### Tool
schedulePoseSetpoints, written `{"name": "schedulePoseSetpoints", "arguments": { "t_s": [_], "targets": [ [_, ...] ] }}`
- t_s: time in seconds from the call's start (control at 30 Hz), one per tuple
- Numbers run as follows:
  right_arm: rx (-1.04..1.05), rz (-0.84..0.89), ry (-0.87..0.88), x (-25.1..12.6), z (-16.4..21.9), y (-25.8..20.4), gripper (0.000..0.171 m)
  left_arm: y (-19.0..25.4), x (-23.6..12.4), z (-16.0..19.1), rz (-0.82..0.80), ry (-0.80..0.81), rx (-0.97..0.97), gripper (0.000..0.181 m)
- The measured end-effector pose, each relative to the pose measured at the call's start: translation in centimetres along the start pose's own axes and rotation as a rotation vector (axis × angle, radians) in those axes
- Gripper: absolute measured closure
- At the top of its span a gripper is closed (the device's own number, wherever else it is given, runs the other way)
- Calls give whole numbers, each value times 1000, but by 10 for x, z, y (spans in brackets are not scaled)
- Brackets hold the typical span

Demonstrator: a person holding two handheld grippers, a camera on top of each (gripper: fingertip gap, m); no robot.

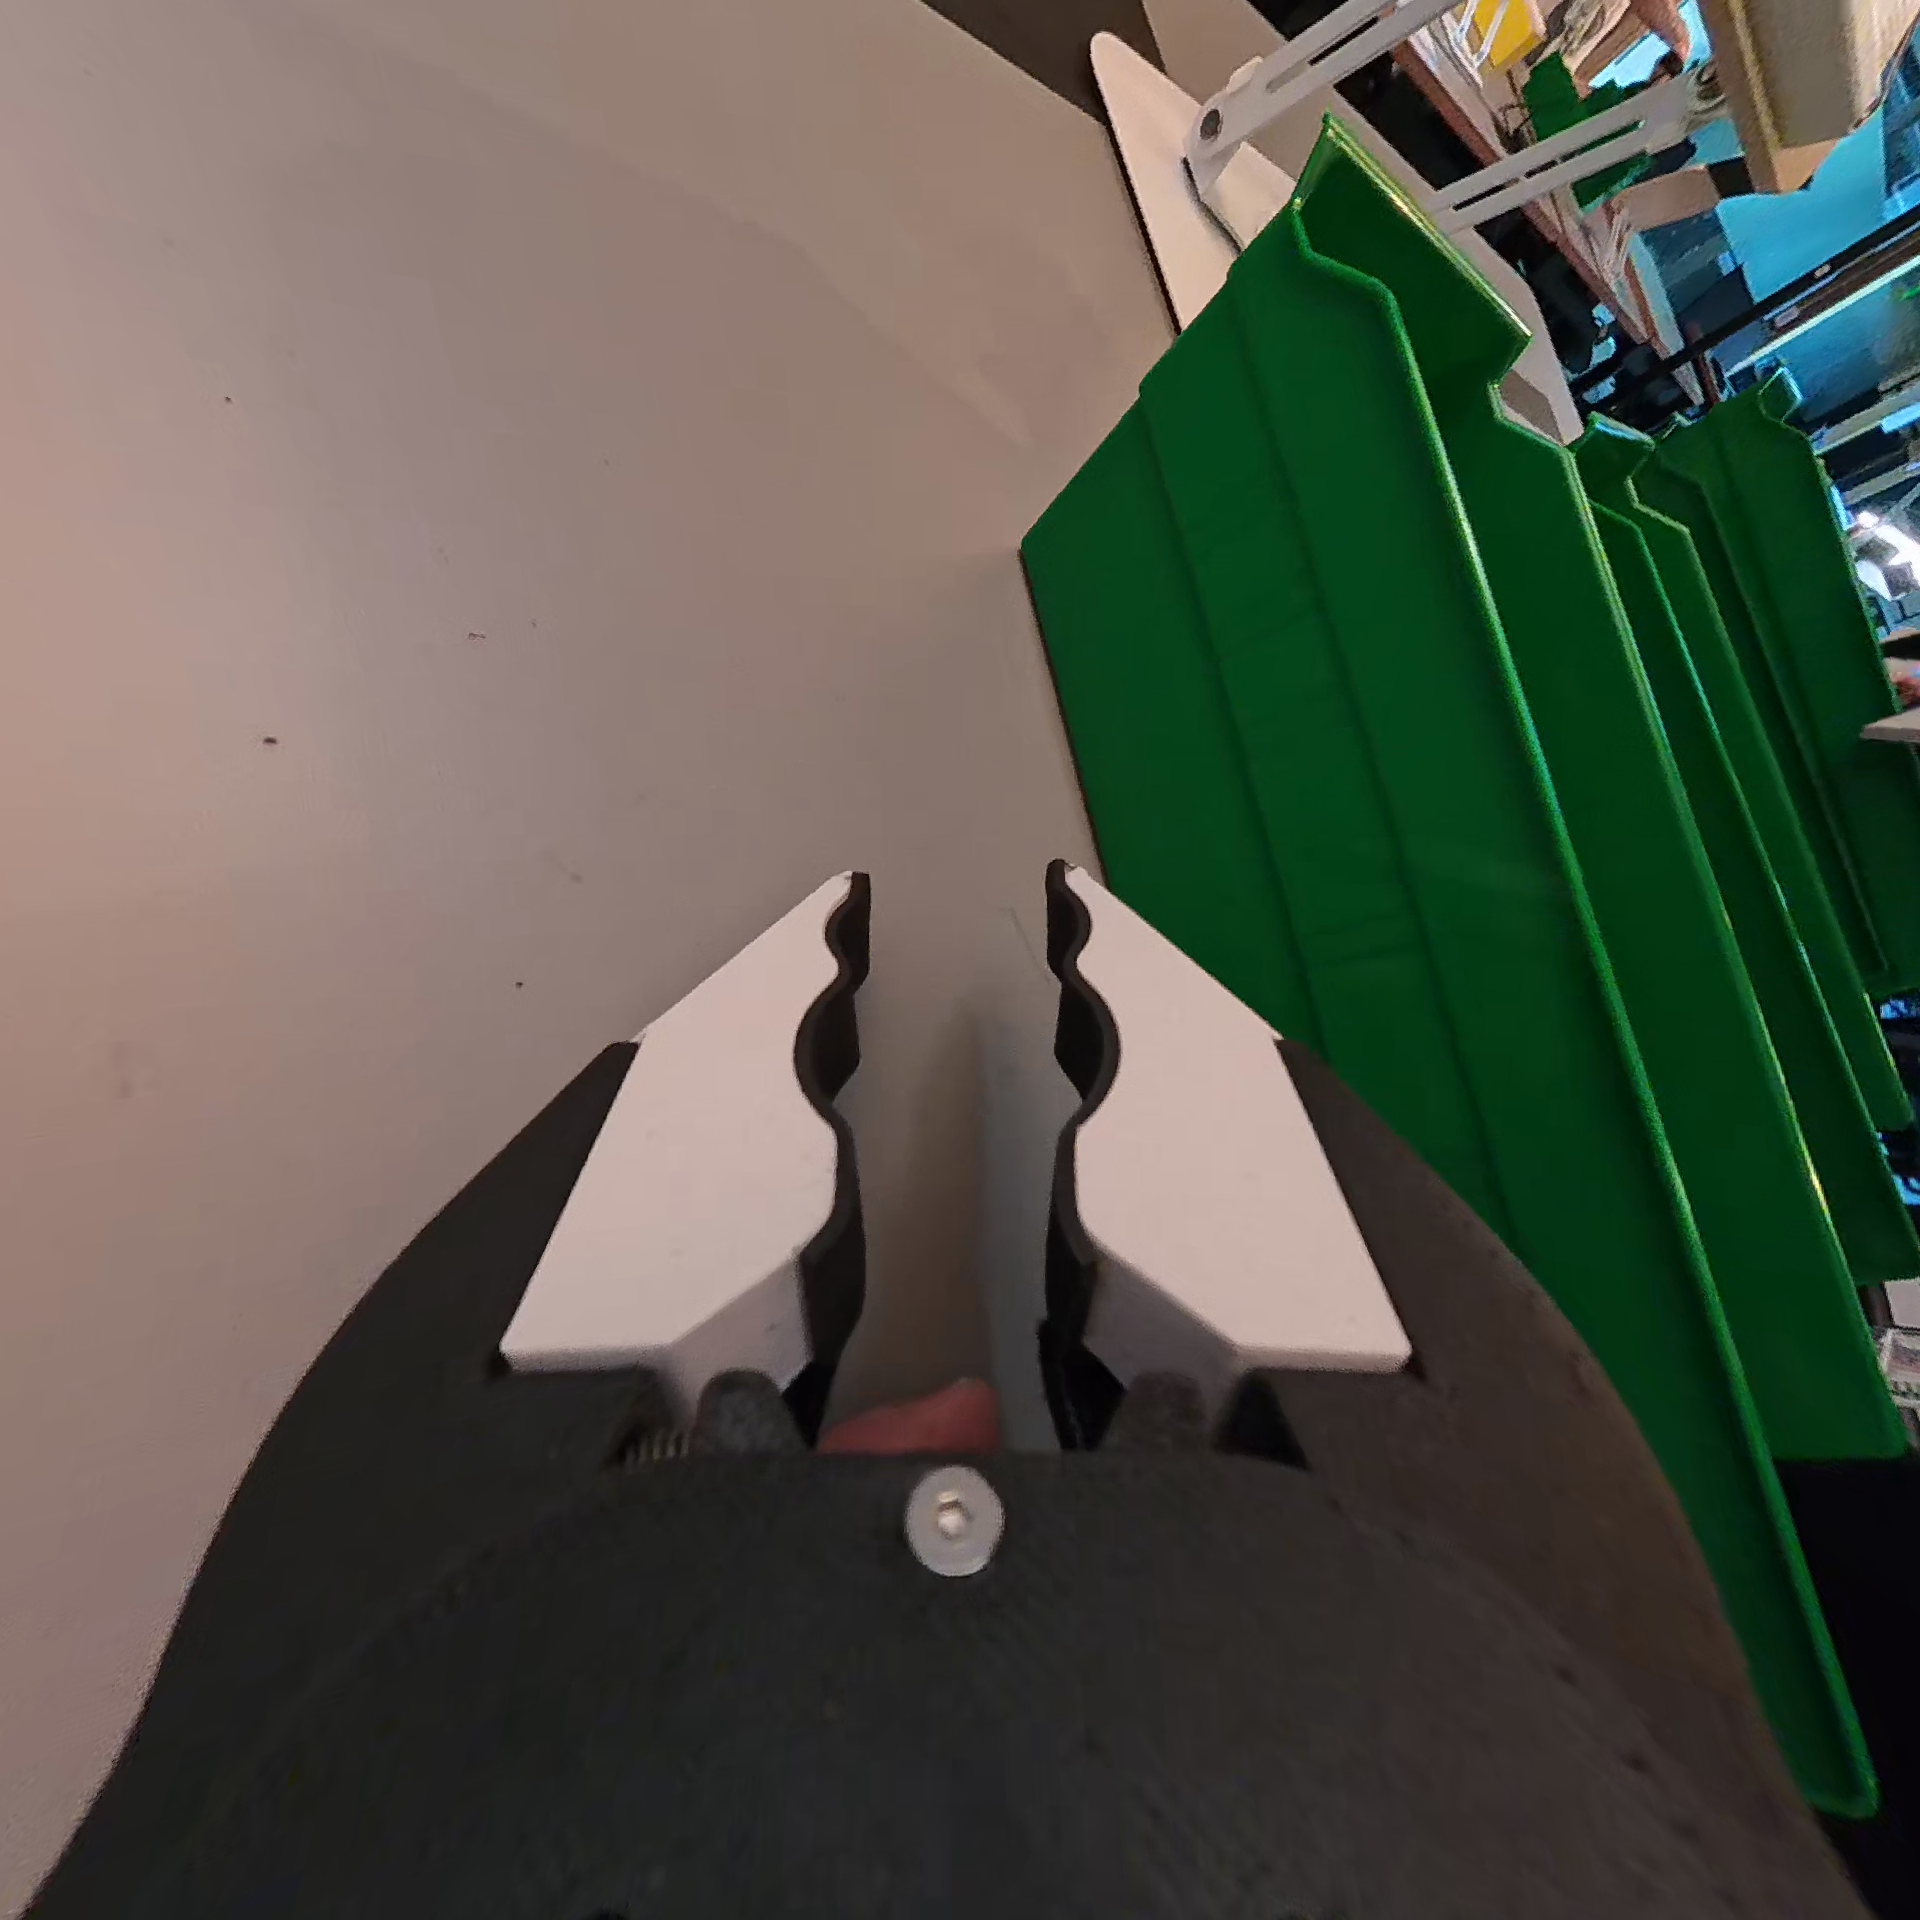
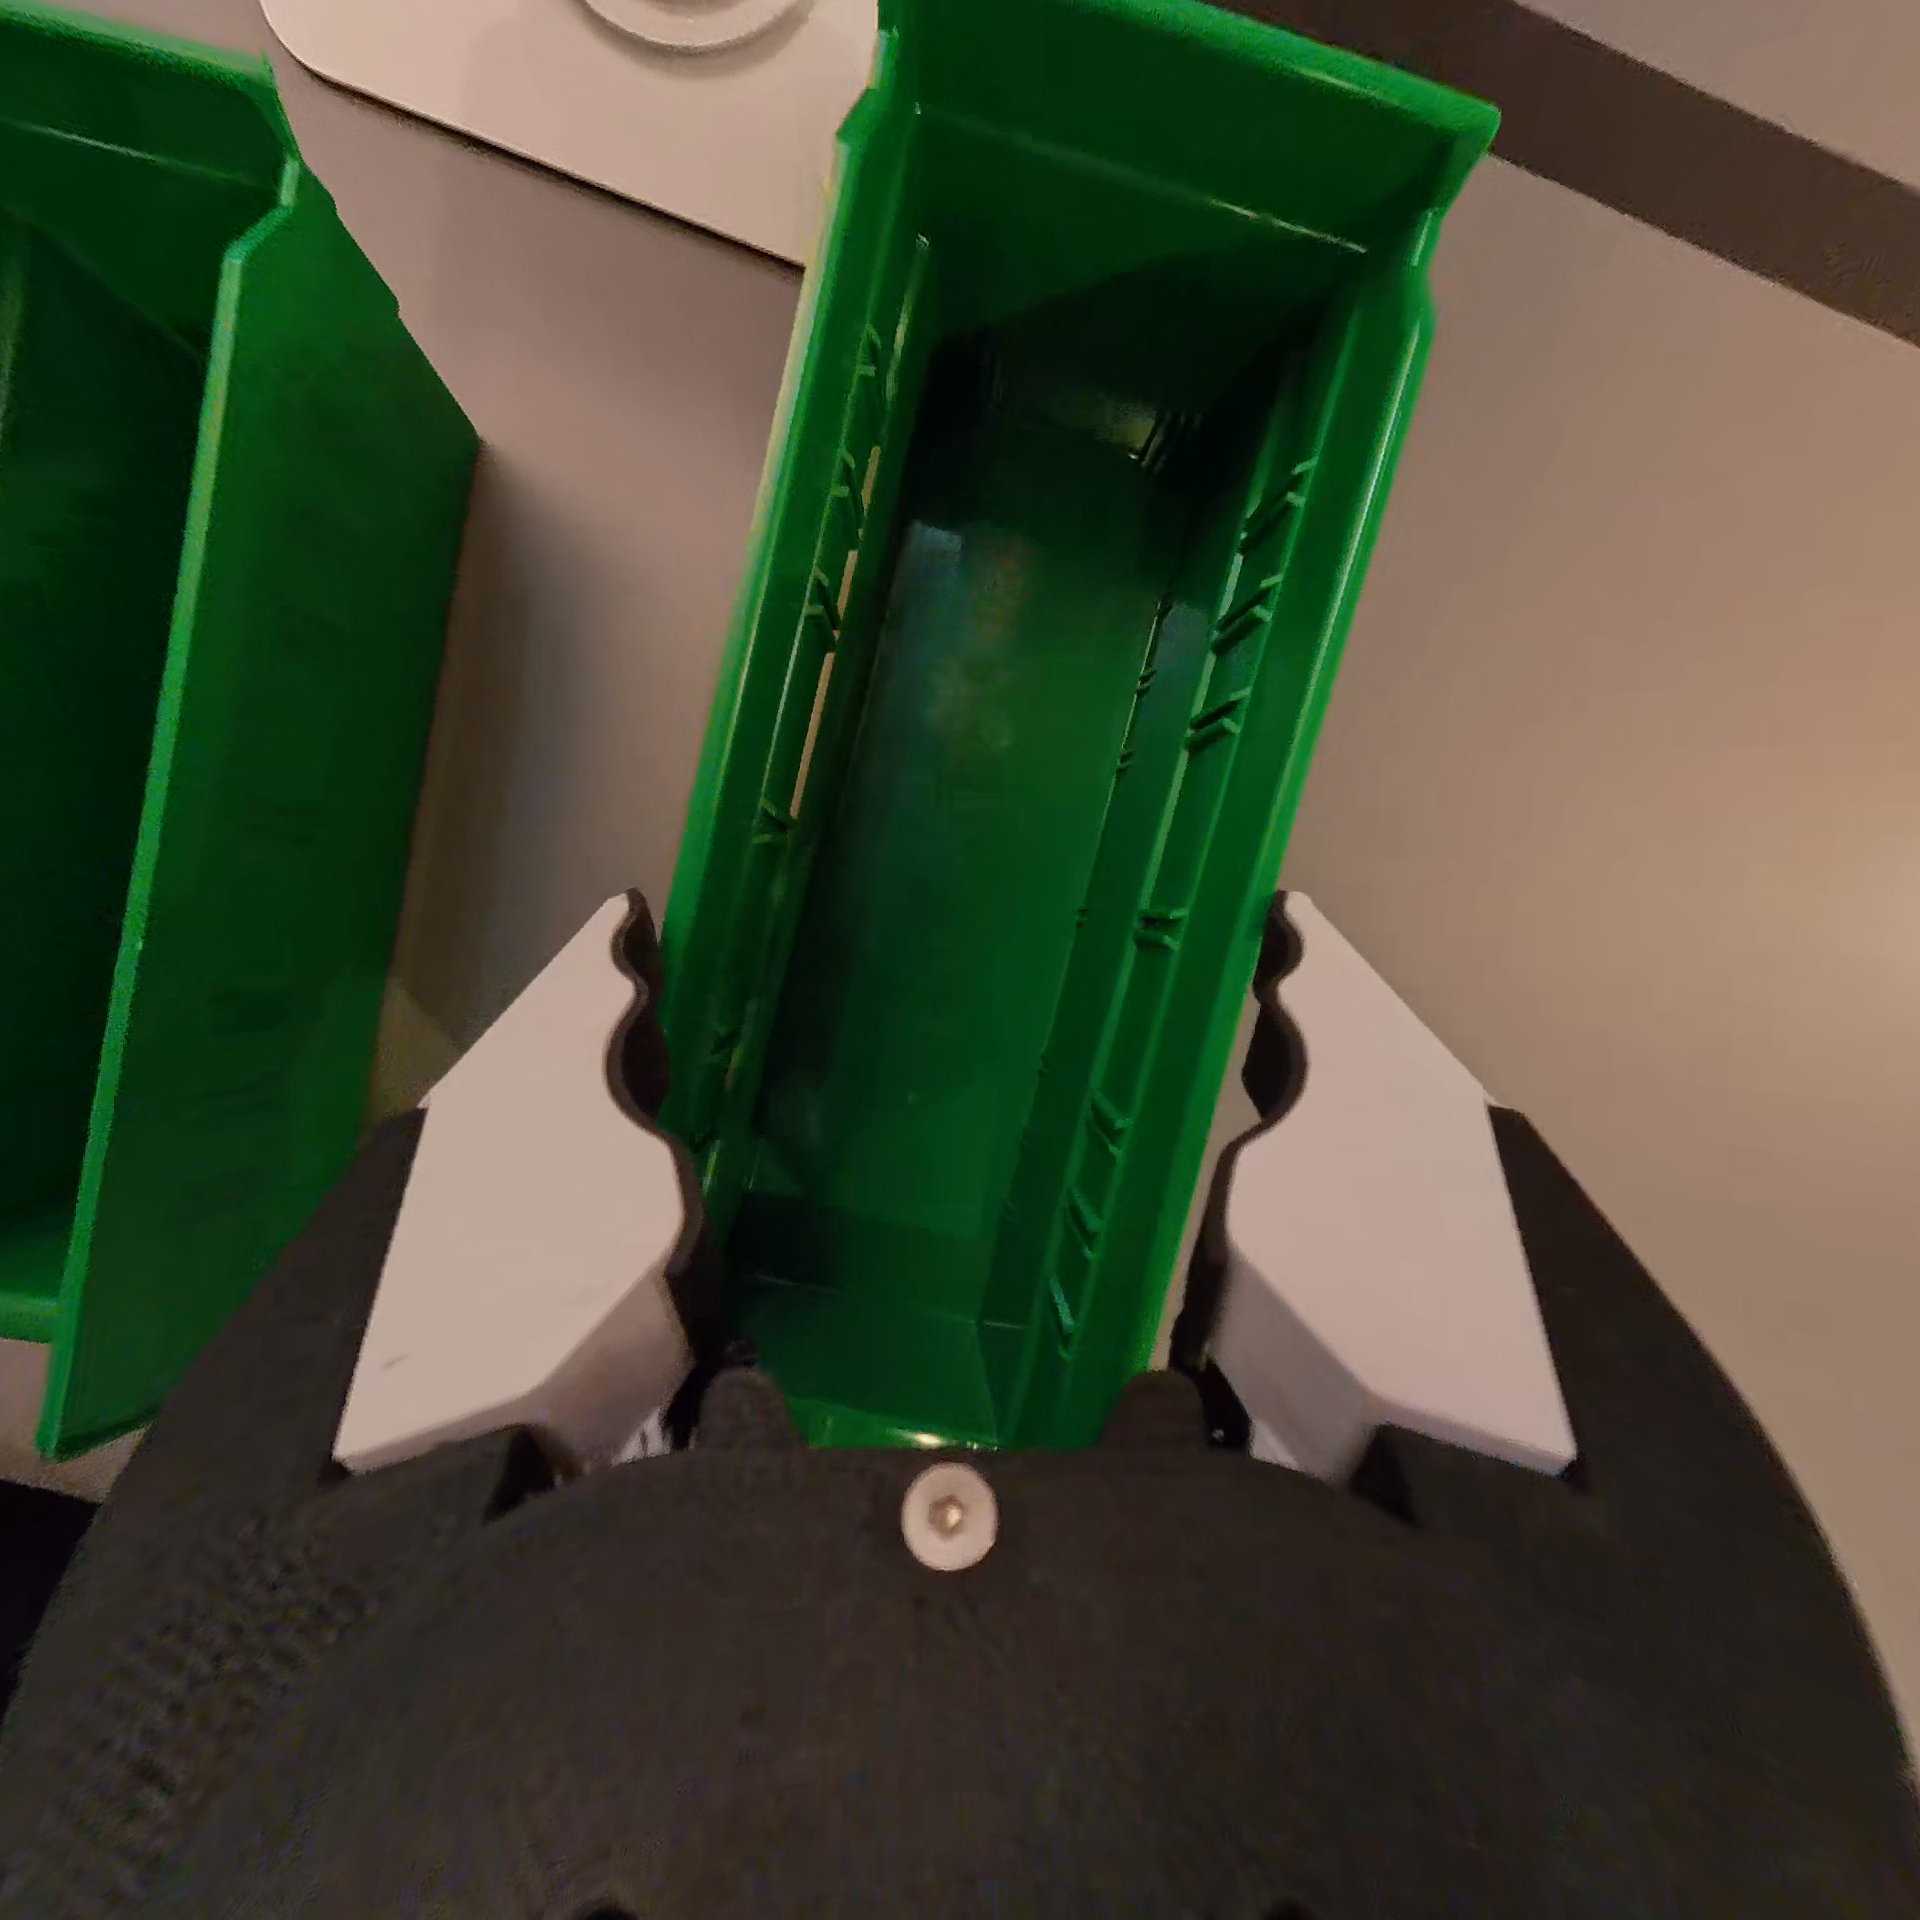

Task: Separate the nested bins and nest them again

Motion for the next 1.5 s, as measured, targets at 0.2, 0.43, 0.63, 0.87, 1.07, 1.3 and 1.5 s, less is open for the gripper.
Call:
{"name": "schedulePoseSetpoints", "arguments": {
  "t_s": [0.2, 0.43, 0.63, 0.87, 1.07, 1.3, 1.5],
  "targets": [
    [19, -43, -48, 12, -1, 3, 54, -2, 1, -1, -14, 12, -4, 154],
    [-45, 9, 79, -34, -36, -17, 39, -2, 1, 0, -4, 16, 2, 155],
    [-36, -315, 46, -32, -51, -159, 18, -6, 0, -2, 26, 31, -23, 162],
    [-137, -198, -129, 40, -15, -214, 15, -7, -1, -2, 56, 28, -12, 163],
    [-156, -186, -145, 46, -14, -201, 41, -6, -2, -1, 65, 34, 0, 163],
    [-103, -230, -88, 32, -19, -181, 58, -7, -3, -1, 84, 45, -14, 164],
    [-28, -290, 20, -29, -50, -143, 61, -7, -4, -1, 90, 56, -17, 164]
  ]
}}
Point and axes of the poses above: each gripper's, where its closed fingertips meet, x out along the fingers, z out of its underside, y = z × x across the jaws, the point moved 6 cm from there along -x, back along the fingers
